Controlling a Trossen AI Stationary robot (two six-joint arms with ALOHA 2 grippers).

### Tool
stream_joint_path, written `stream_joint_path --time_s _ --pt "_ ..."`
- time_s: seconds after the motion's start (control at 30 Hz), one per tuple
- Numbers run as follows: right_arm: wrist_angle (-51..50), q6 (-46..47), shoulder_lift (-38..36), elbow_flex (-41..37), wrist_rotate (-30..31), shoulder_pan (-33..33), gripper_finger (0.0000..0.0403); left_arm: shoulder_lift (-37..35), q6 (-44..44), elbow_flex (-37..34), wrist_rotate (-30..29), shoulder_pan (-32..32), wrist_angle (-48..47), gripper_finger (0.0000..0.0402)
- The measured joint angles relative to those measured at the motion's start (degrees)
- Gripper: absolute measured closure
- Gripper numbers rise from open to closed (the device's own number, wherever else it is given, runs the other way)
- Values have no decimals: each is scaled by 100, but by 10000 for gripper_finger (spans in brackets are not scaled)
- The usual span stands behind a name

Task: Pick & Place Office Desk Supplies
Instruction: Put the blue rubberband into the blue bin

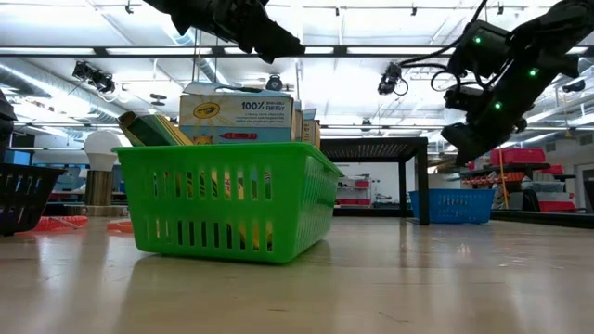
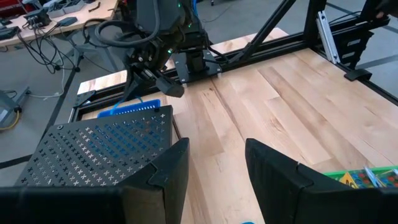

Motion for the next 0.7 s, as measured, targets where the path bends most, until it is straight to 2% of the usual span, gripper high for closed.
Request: stream_joint_path --time_s 0.13,0.3,0.4,0.6,0.7 --pt "-20 -23 53 2 -511 -233 403 -1 -2 0 2 0 0 236" --pt "-25 -206 217 4 -562 -539 398 -4 -4 0 2 0 -19 236" --pt "12 -420 260 4 -765 -688 383 -4 -3 0 0 0 -68 236" --pt "454 -879 264 4 -1553 -830 345 -5 78 0 2 0 -137 236" --pt "813 -955 264 4 -1653 -828 324 -7 138 0 2 0 -136 236"
